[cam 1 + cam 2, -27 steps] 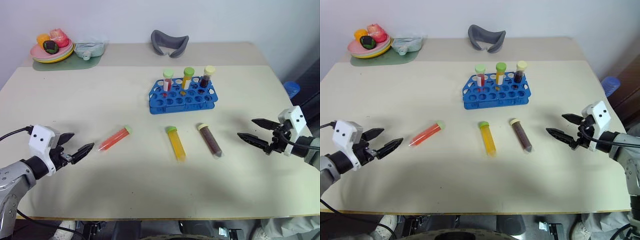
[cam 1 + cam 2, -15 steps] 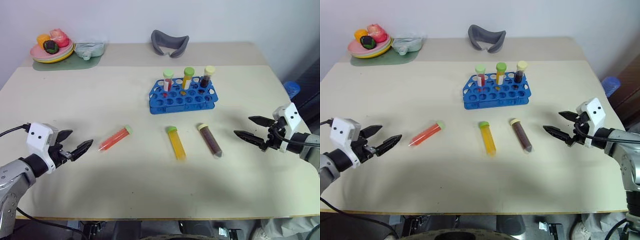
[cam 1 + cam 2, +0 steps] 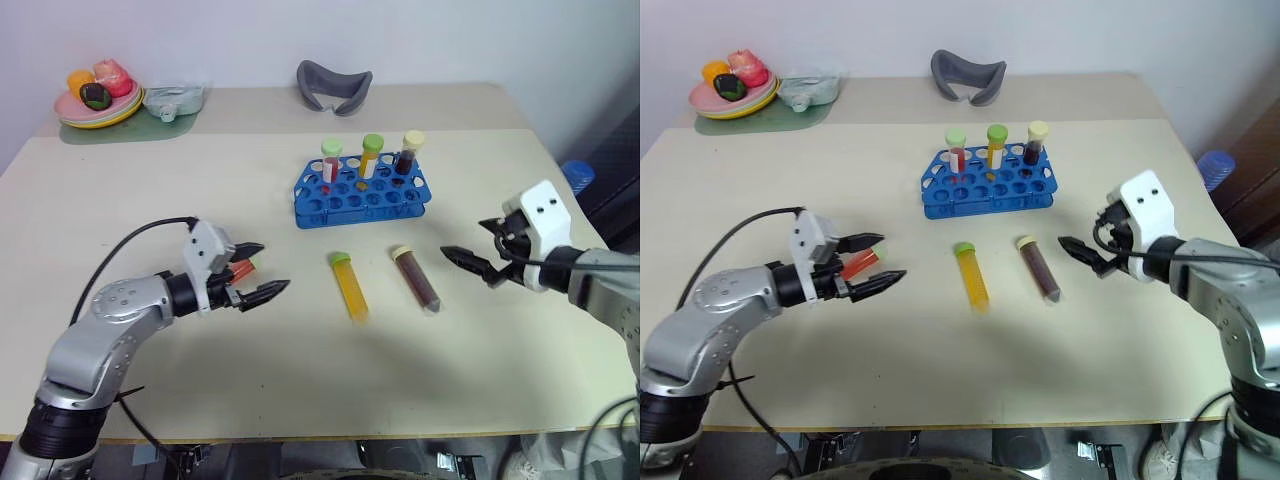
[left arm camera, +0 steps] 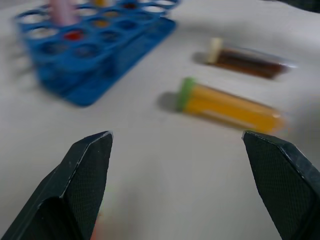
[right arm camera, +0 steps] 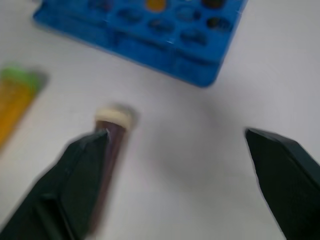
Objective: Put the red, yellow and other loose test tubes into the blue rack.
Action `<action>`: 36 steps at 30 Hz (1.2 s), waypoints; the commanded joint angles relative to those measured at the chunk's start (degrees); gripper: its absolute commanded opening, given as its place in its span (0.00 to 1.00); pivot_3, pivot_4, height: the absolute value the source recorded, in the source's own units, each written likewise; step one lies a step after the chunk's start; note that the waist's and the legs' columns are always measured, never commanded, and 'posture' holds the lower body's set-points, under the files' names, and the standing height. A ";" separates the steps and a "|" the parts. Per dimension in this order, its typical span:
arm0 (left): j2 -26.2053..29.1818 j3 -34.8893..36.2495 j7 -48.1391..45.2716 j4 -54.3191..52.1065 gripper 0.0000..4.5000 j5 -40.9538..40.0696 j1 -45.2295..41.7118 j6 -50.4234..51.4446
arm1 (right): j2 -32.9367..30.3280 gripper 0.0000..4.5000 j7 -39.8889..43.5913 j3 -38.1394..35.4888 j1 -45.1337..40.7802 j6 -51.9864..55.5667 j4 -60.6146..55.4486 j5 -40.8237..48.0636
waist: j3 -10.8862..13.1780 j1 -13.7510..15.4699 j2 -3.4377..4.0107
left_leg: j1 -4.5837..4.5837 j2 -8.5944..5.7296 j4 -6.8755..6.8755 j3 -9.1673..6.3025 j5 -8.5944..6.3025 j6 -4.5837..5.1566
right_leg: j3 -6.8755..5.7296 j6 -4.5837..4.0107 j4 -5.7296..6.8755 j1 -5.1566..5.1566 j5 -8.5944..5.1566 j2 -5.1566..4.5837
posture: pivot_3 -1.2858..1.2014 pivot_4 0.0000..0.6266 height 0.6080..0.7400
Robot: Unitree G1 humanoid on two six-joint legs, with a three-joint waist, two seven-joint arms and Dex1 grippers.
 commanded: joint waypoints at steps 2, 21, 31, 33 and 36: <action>-1.97 -4.81 -2.98 3.31 0.95 3.18 -2.99 -4.44 | 6.06 0.98 -14.82 3.97 -5.30 10.46 -1.00 5.38 | 0.00 0.49 0.00 | -0.07 -0.01 0.00 -0.02 0.00 0.00 | -0.01 0.00 -0.02 -0.04 0.00 -0.01 | 0.52 0.24 1.00; -7.05 -7.67 -0.55 0.40 0.95 5.95 -0.96 -5.86 | -7.36 0.98 -79.42 37.36 -23.33 -3.33 32.43 78.83 | 0.01 0.30 0.00 | -0.90 -0.02 0.20 -0.06 0.00 0.05 | -0.08 0.03 0.06 -0.73 0.01 -0.07 | 0.52 0.24 1.00; -7.17 -7.12 0.39 1.12 0.95 6.24 1.57 -8.18 | -3.34 0.98 -83.06 40.92 -26.93 -3.29 39.64 78.83 | -0.04 0.20 0.00 | -0.89 -0.01 0.20 -0.07 0.01 0.05 | -0.08 0.01 0.10 -0.78 0.02 -0.03 | 0.52 0.24 1.00; -7.09 -7.07 0.25 1.33 0.95 6.34 2.13 -8.86 | -2.91 0.98 -83.31 40.57 -26.78 -3.18 40.10 78.83 | -0.06 0.18 0.00 | -0.89 0.00 0.20 -0.07 0.01 0.05 | -0.07 0.01 0.11 -0.78 0.02 -0.02 | 0.52 0.24 1.00; -7.05 -7.15 0.00 1.87 1.00 6.72 2.65 -9.92 | -2.42 0.81 -83.41 40.01 -26.40 -3.17 40.21 78.83 | -0.07 0.17 0.02 | -0.87 0.01 0.20 -0.07 0.01 0.05 | -0.06 0.00 0.12 -0.78 0.02 0.00 | 0.52 0.24 1.00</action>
